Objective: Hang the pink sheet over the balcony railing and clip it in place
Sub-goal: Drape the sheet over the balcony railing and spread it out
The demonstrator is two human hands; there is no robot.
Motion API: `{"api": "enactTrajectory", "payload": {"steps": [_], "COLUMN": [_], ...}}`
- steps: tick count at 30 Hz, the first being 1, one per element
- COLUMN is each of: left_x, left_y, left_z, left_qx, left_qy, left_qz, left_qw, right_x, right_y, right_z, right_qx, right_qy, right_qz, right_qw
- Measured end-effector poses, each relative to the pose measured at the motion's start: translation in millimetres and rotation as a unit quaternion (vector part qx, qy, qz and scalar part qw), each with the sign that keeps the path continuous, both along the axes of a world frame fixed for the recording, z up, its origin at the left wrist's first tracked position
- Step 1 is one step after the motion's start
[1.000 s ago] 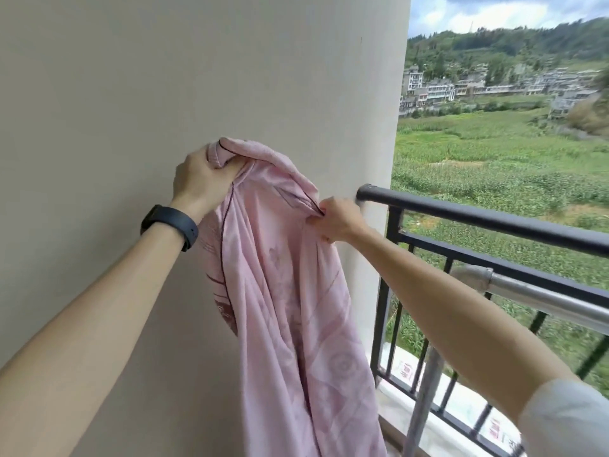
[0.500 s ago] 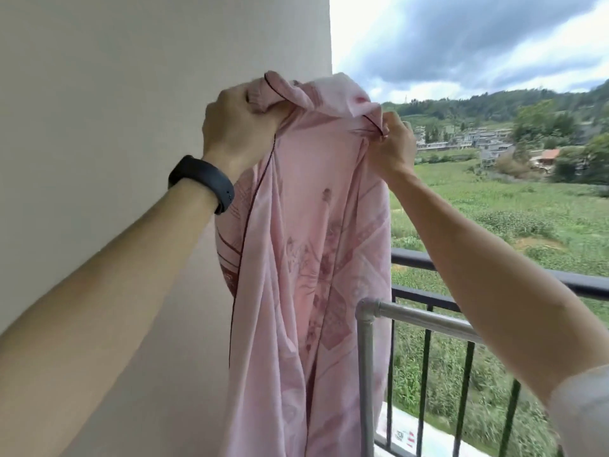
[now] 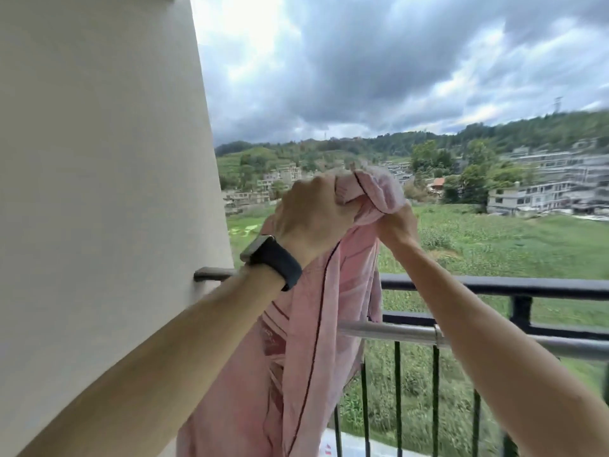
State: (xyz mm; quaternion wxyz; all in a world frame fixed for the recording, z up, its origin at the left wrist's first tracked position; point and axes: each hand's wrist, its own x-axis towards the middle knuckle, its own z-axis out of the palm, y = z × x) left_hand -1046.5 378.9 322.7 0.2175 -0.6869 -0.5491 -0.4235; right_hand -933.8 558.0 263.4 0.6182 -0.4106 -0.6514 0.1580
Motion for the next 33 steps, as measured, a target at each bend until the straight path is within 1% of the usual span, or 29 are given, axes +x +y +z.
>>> {"api": "enactTrajectory", "payload": {"steps": [2, 4, 5, 8, 11, 13, 15, 17, 18, 19, 20, 22, 23, 24, 25, 27, 28, 29, 30, 31, 32, 33], "left_x": [41, 69, 78, 94, 101, 100, 98, 97, 97, 99, 102, 107, 107, 104, 98, 79, 71, 61, 49, 37, 21, 1], "left_y": [-3, 1, 5, 16, 18, 17, 12, 6, 5, 3, 1, -4, -8, -12, -17, -29, -37, -45, -51, -55, -55, -53], "left_z": [-28, -62, -80, -136, -177, -190, -193, -197, -200, -201, -201, -201, -202, -203, -204, -206, -204, -202, -201, -200, -198, -197], "left_qx": [-0.007, -0.025, -0.038, -0.078, -0.081, -0.066, -0.022, 0.015, 0.019, 0.002, -0.029, -0.116, -0.160, -0.201, -0.252, -0.371, -0.416, -0.439, -0.434, -0.403, -0.348, -0.279], "left_qy": [0.064, 0.123, 0.147, 0.188, 0.209, 0.217, 0.194, 0.196, 0.199, 0.193, 0.180, 0.150, 0.136, 0.124, 0.105, 0.051, 0.028, 0.006, -0.021, -0.051, -0.076, -0.093], "left_qz": [-0.009, 0.015, 0.028, 0.061, 0.080, 0.074, 0.046, 0.037, 0.037, 0.034, 0.029, 0.025, 0.023, 0.016, -0.001, -0.058, -0.093, -0.130, -0.170, -0.199, -0.202, -0.179], "left_qw": [0.998, 0.992, 0.988, 0.977, 0.971, 0.971, 0.980, 0.980, 0.979, 0.981, 0.983, 0.982, 0.978, 0.972, 0.962, 0.926, 0.904, 0.889, 0.884, 0.892, 0.912, 0.939], "right_x": [49, 92, 109, 150, 178, 189, 194, 194, 194, 194, 194, 193, 193, 194, 194, 180, 167, 150, 132, 116, 103, 96], "right_y": [-8, -14, -21, -43, -68, -77, -83, -92, -96, -101, -105, -111, -113, -116, -119, -131, -139, -147, -152, -152, -150, -144], "right_z": [-15, -33, -44, -80, -108, -121, -129, -140, -146, -151, -153, -149, -145, -138, -132, -124, -119, -116, -116, -118, -122, -127], "right_qx": [0.044, 0.085, 0.083, 0.076, 0.117, 0.138, 0.148, 0.165, 0.167, 0.156, 0.133, 0.036, -0.009, -0.041, -0.055, -0.028, -0.001, 0.025, 0.040, 0.041, 0.029, 0.016], "right_qy": [-0.060, -0.129, -0.169, -0.268, -0.328, -0.355, -0.357, -0.336, -0.325, -0.321, -0.328, -0.373, -0.392, -0.392, -0.374, -0.320, -0.309, -0.330, -0.377, -0.439, -0.493, -0.519], "right_qz": [-0.017, -0.051, -0.036, -0.009, 0.029, 0.027, 0.016, 0.002, -0.006, -0.022, -0.044, -0.086, -0.088, -0.073, -0.055, -0.044, -0.047, -0.052, -0.056, -0.058, -0.058, -0.055], "right_qw": [0.997, 0.987, 0.981, 0.960, 0.937, 0.924, 0.922, 0.927, 0.931, 0.934, 0.934, 0.923, 0.916, 0.916, 0.924, 0.946, 0.950, 0.942, 0.924, 0.896, 0.868, 0.853]}}
